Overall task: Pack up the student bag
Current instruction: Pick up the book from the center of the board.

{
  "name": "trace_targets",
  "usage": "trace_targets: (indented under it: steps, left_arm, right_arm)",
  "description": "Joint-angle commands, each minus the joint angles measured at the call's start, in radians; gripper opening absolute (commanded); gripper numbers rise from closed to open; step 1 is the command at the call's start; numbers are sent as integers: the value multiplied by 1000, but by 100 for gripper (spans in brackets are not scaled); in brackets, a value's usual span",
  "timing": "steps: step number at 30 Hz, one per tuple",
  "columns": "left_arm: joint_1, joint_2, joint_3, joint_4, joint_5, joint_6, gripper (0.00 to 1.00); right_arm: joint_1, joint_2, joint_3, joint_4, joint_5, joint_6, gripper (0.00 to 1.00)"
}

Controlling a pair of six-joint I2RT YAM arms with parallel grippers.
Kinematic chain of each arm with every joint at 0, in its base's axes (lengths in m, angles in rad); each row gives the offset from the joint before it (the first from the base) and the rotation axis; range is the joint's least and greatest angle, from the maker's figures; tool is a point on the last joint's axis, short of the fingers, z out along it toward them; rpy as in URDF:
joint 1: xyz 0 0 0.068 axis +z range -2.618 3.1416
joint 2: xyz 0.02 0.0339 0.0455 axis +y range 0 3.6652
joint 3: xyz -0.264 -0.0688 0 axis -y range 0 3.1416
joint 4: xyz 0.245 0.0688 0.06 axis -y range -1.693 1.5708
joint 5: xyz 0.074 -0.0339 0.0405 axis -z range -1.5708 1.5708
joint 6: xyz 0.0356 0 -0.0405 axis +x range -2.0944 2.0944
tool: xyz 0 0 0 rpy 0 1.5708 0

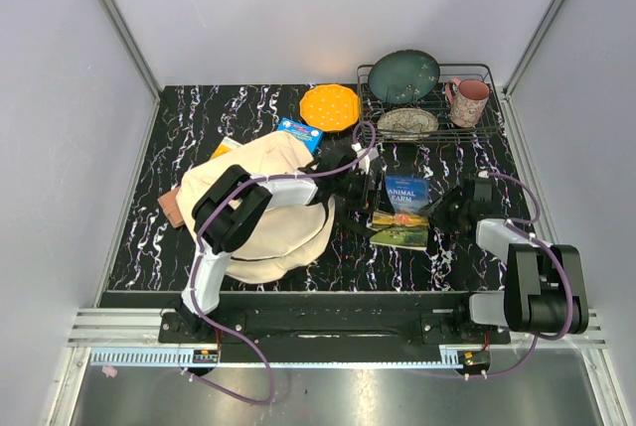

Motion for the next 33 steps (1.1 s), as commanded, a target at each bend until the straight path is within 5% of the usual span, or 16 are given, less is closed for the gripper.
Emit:
trace_targets:
  steps: [1,5,9,12,19,22,24,33]
  left_arm:
    - [-51,51,49,38,77,-2,91]
    - [-51,49,61,31,78,0,91]
    - [-51,51,69,28,80,0,90]
    - [-51,49,69,28,80,0,90]
    - [-51,49,72,28,81,3,89]
    - [-51,46,71,18,75,4,89]
    - [-51,37,66,12,67,12,88]
    - [4,-212,-17,-55,-98,55,97]
  right_arm:
    - [44,-36,-31,103,-338,46,41]
    - [42,-24,-26,141,-414,46,29]
    - [44,-33,-37,174,-440,43,28]
    - [44,-29,-32,169,-457,33,38]
    - [44,28,-25,194,-485,30,39]
    - [44,20,-25,172,-443,26,24]
    - [44,-3,-3,90,-387,1,2]
    - [44,-283,58,-171,-187,-31,0]
